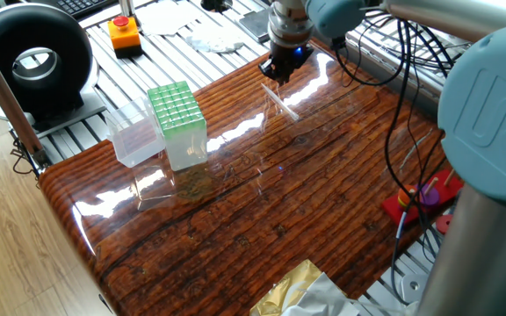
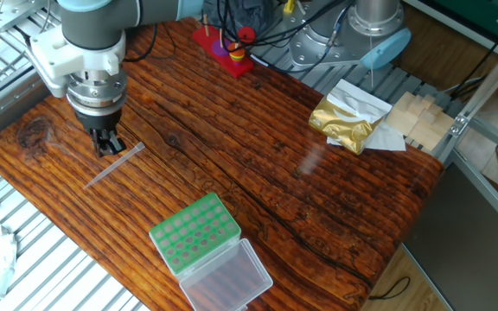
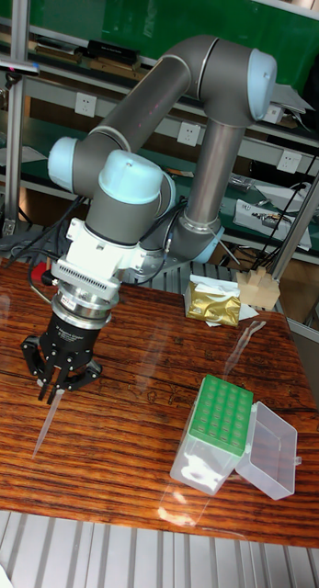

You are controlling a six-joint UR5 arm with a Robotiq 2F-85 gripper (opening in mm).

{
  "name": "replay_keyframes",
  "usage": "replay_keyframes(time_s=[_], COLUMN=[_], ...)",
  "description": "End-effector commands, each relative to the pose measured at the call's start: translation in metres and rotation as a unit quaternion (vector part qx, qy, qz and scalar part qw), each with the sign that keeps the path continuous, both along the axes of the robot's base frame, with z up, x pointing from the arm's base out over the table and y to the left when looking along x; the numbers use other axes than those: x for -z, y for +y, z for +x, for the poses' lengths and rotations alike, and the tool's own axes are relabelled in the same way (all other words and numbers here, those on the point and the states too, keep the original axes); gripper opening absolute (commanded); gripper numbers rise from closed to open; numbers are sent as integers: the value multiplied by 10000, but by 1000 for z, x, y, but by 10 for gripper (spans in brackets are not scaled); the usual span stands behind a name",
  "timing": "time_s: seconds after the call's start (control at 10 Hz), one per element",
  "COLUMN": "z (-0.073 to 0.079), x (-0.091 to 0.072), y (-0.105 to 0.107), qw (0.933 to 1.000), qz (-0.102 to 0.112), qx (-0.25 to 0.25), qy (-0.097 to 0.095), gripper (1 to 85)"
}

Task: Insert a large pipette tip into the holder for large pipette tips

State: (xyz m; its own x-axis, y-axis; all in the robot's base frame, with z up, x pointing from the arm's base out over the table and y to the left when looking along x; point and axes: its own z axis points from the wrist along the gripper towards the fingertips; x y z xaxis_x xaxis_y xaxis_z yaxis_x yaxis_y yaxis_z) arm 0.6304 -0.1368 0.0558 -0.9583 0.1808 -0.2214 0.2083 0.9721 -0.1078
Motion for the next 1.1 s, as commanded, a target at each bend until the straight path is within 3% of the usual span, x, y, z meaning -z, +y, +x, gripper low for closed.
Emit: replay_keyframes(time_s=[0.0, 0.1, 0.3, 0.6, 0.7, 1.0], z=[2, 2, 2, 9, 11, 10], x=[0, 0, 1, 0, 2, -2], y=[12, 18, 12, 5, 12, 16], qw=[9997, 9996, 9993, 9969, 9977, 9978], qz=[218, 259, -88, -410, -220, -101], qx=[28, -37, -339, -607, -544, -488], qy=[-62, -92, -111, -270, -337, -445], gripper=[167, 173, 167, 160, 160, 157])
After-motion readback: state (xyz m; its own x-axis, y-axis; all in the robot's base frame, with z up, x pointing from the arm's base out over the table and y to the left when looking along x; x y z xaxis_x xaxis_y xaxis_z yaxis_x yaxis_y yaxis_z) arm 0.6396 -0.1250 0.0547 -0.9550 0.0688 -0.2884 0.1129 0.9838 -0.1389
